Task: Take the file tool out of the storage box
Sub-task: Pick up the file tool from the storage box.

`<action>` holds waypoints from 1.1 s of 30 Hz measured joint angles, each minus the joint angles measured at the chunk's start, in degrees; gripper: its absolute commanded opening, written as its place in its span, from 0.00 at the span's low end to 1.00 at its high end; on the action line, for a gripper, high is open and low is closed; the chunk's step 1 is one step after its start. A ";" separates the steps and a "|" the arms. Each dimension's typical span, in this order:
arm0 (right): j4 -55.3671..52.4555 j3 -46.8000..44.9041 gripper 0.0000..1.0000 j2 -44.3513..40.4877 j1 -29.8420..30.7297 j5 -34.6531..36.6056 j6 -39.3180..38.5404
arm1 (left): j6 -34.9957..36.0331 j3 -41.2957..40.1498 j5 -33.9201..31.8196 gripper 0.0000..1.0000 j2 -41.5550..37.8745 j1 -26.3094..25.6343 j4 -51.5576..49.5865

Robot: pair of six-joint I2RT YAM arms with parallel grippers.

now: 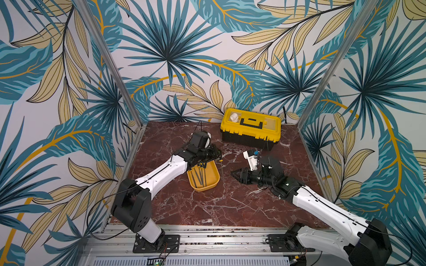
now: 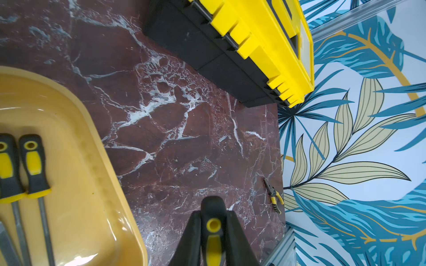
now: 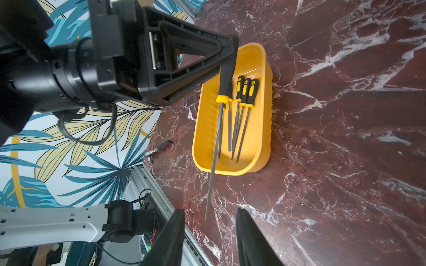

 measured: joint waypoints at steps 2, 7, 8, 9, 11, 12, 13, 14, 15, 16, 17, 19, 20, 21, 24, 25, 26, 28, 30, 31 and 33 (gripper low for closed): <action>0.46 0.00 0.37 1.03 0.42 0.00 0.04 | -0.74 0.00 0.52 0.13 -0.13 -0.17 0.59; 1.75 0.00 0.36 2.91 1.46 0.00 0.22 | -1.92 0.00 1.53 0.13 -0.52 -0.55 1.51; 1.97 0.00 0.35 3.26 1.66 0.00 0.24 | -2.16 0.00 1.70 0.13 -0.57 -0.59 1.73; 2.16 0.00 0.35 3.54 1.86 0.00 0.22 | -2.36 0.00 1.81 0.13 -0.63 -0.63 1.90; 2.58 0.00 0.33 4.13 2.12 0.00 0.24 | -2.58 0.00 2.01 0.13 -0.70 -0.72 2.16; 2.64 0.00 0.33 4.39 2.21 0.00 0.24 | -2.67 0.00 2.10 0.13 -0.74 -0.76 2.29; 2.69 0.00 0.32 4.66 2.27 0.00 0.28 | -2.75 0.00 2.19 0.13 -0.79 -0.79 2.38; 2.80 0.00 0.30 4.96 2.36 0.00 0.35 | -2.78 0.00 2.23 0.13 -0.81 -0.83 2.51; 2.84 0.00 0.28 5.16 2.45 0.00 0.39 | -2.78 0.00 2.23 0.13 -0.81 -0.85 2.58; 2.93 0.00 0.26 5.38 2.56 0.00 0.44 | -2.78 0.00 2.21 0.13 -0.81 -0.87 2.60; 3.02 0.00 0.24 5.57 2.67 0.00 0.52 | -2.78 0.00 2.23 0.13 -0.81 -0.90 2.60; 3.06 0.00 0.22 5.70 2.91 0.02 0.66 | -2.80 0.00 2.23 0.13 -0.81 -0.92 2.62; 3.15 0.00 0.21 5.73 2.97 0.00 0.61 | -2.82 -0.04 2.23 0.13 -0.81 -0.94 2.69; 3.23 0.02 0.19 5.75 3.04 0.00 0.66 | -2.84 -0.09 2.23 0.13 -0.81 -0.94 2.75; 3.48 0.09 0.13 5.86 3.17 0.00 0.66 | -2.95 -0.09 2.23 0.13 -0.81 -0.94 2.84; 3.45 0.15 0.10 5.88 3.26 -0.02 0.68 | -2.95 -0.09 2.25 0.13 -0.81 -0.94 2.91; 3.45 0.22 0.08 5.90 3.32 0.04 0.74 | -2.95 -0.09 2.27 0.13 -0.81 -0.94 2.93; 3.04 0.26 0.04 5.92 3.28 0.52 1.18 | -2.93 -0.09 2.27 0.13 -0.83 -0.94 3.06; 2.82 0.28 0.01 6.01 3.21 0.87 1.40 | -2.91 -0.09 2.25 0.13 -0.85 -0.94 3.10; 2.71 0.35 0.00 6.01 3.26 0.94 1.46 | -2.91 -0.09 2.23 0.16 -0.85 -0.94 3.08; 2.23 0.66 0.00 6.01 3.32 1.25 1.46 | -2.89 -0.09 2.19 0.21 -0.85 -0.94 3.13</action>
